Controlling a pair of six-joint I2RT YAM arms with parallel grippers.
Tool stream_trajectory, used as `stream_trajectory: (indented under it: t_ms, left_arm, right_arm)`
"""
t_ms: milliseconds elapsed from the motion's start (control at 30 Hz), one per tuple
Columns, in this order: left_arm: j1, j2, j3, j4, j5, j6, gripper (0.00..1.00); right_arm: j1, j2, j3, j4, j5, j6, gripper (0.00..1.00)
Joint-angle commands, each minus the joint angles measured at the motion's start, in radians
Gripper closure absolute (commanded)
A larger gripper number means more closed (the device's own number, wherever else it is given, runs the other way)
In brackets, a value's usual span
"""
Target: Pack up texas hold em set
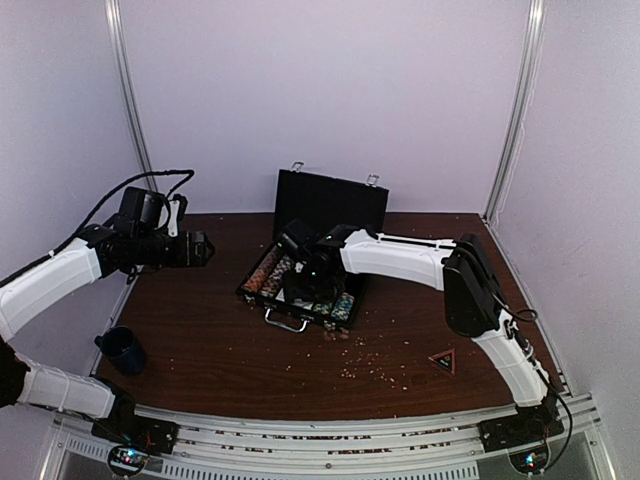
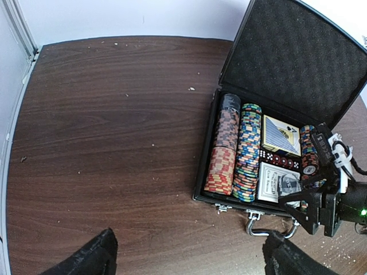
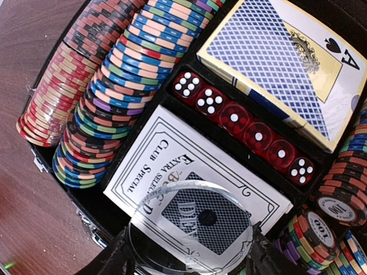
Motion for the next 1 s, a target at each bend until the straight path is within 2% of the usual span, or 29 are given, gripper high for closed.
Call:
stream_trajectory:
  t_ms: [0, 267, 500, 700, 800, 967]
  left_arm:
    - [0.001, -0.016, -0.008, 0.022, 0.011, -0.005, 0.09]
    - [0.002, -0.018, -0.004, 0.022, 0.010, -0.005, 0.09]
    - [0.003, -0.026, -0.003, 0.022, 0.010, -0.005, 0.09]
    - [0.002, -0.043, -0.008, 0.022, 0.011, -0.011, 0.09]
    - [0.002, -0.051, -0.014, 0.024, 0.015, -0.015, 0.09]
    - [0.001, -0.062, -0.030, 0.028, -0.004, -0.023, 0.09]
  right_arm:
    - [-0.005, 0.026, 0.030, 0.045, -0.006, 0.016, 0.36]
    - [-0.008, 0.026, 0.048, 0.058, -0.011, 0.018, 0.22]
    - [-0.010, 0.008, 0.054, 0.076, -0.020, 0.016, 0.20]
    - [-0.009, -0.054, 0.042, 0.054, 0.034, 0.006, 0.18]
    - [-0.008, -0.141, -0.039, 0.033, 0.082, 0.004, 0.17]
    - [-0.008, -0.382, -0.343, 0.033, 0.191, 0.036, 0.14]
